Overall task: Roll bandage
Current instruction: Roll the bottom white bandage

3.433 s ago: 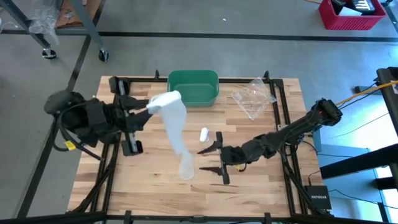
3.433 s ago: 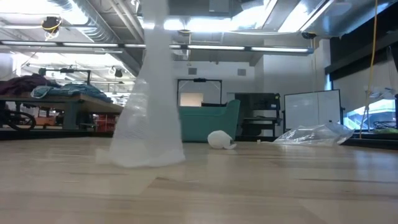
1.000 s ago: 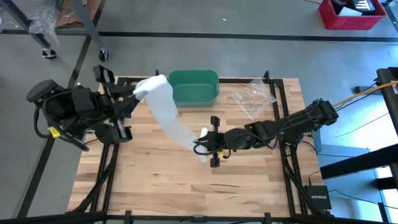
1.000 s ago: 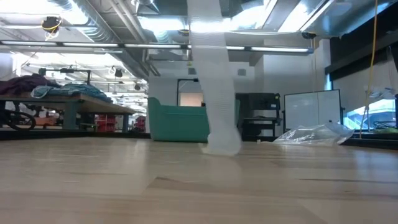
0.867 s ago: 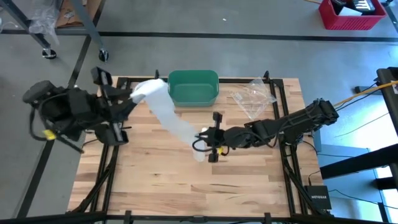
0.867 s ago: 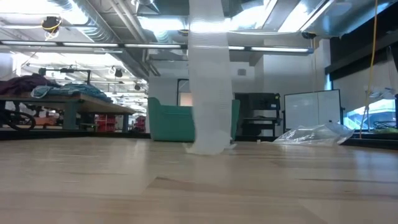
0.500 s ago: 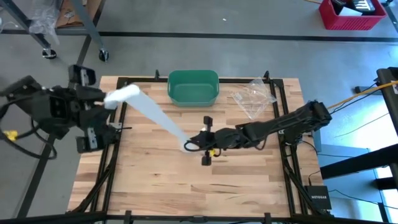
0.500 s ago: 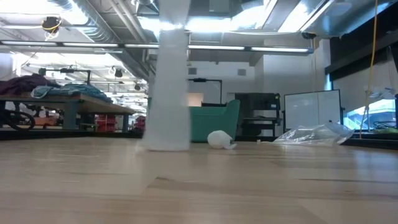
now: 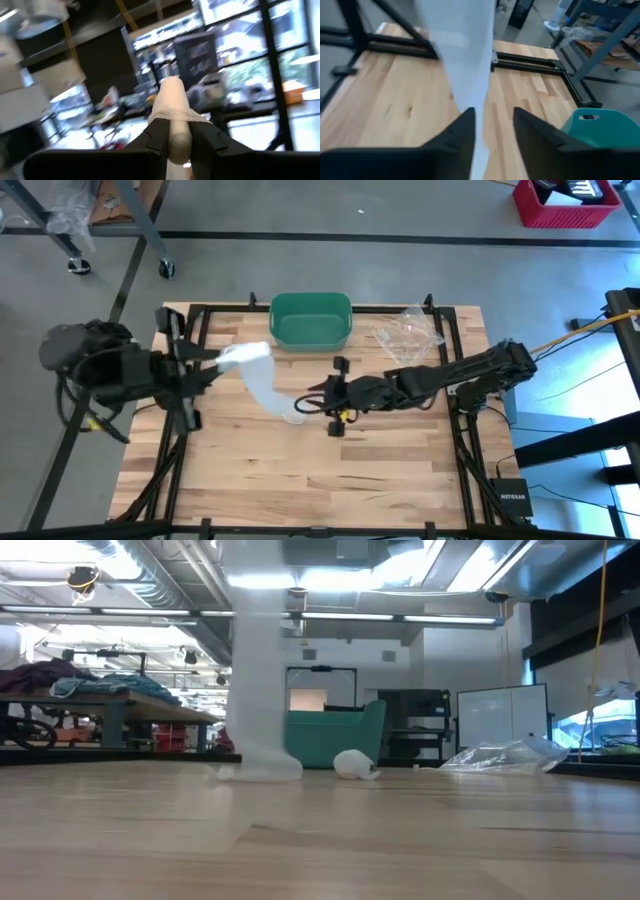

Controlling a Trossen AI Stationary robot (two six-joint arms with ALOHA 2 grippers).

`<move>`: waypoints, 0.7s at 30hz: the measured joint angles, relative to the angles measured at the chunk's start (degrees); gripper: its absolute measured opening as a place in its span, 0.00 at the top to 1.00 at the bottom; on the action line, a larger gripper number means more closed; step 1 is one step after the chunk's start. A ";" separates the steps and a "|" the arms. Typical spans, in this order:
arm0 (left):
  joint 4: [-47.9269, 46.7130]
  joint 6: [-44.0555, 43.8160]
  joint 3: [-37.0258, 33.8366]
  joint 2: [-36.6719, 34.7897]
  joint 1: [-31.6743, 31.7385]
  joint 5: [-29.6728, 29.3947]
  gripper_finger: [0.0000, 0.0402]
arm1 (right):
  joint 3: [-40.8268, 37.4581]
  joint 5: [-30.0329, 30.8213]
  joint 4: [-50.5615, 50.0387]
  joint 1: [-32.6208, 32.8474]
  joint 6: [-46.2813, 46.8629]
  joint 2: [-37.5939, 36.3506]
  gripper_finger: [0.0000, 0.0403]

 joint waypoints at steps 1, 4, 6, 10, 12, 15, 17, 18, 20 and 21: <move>0.16 -0.02 -0.28 0.31 0.38 -1.30 0.89 | 1.45 -0.01 -3.68 0.66 0.33 -0.74 0.63; 0.06 -0.94 -1.00 1.21 1.42 -2.57 0.89 | 5.35 -0.05 -15.75 2.47 2.27 -2.40 0.53; -0.99 -2.19 -1.56 1.53 1.29 -2.65 0.89 | 6.03 0.36 -19.69 4.07 3.38 -4.11 0.48; -10.36 -9.68 -1.96 1.60 1.40 -3.36 0.89 | 2.44 4.29 -20.29 7.18 2.83 -7.28 0.44; -18.13 -17.13 -1.98 1.60 2.29 -2.78 0.89 | -1.50 4.28 -17.20 7.93 2.68 -8.36 0.44; -30.70 -28.54 -2.18 1.80 3.35 2.05 0.89 | -9.86 2.94 -3.44 7.67 -0.82 -9.78 0.44; -35.37 -33.82 -4.09 1.95 4.07 3.37 0.89 | -15.90 1.50 9.08 6.62 -4.53 -9.80 0.44; -35.76 -35.15 -5.92 1.98 4.47 3.26 0.89 | -18.64 -0.16 14.49 5.94 -6.04 -9.68 0.44; -34.82 -36.29 -9.81 2.11 5.11 2.31 0.89 | -23.37 -4.07 24.54 4.36 -7.30 -9.45 0.44; -34.01 -36.73 -12.08 2.13 5.19 1.87 0.89 | -25.05 -5.62 29.06 3.56 -7.33 -9.37 0.44</move>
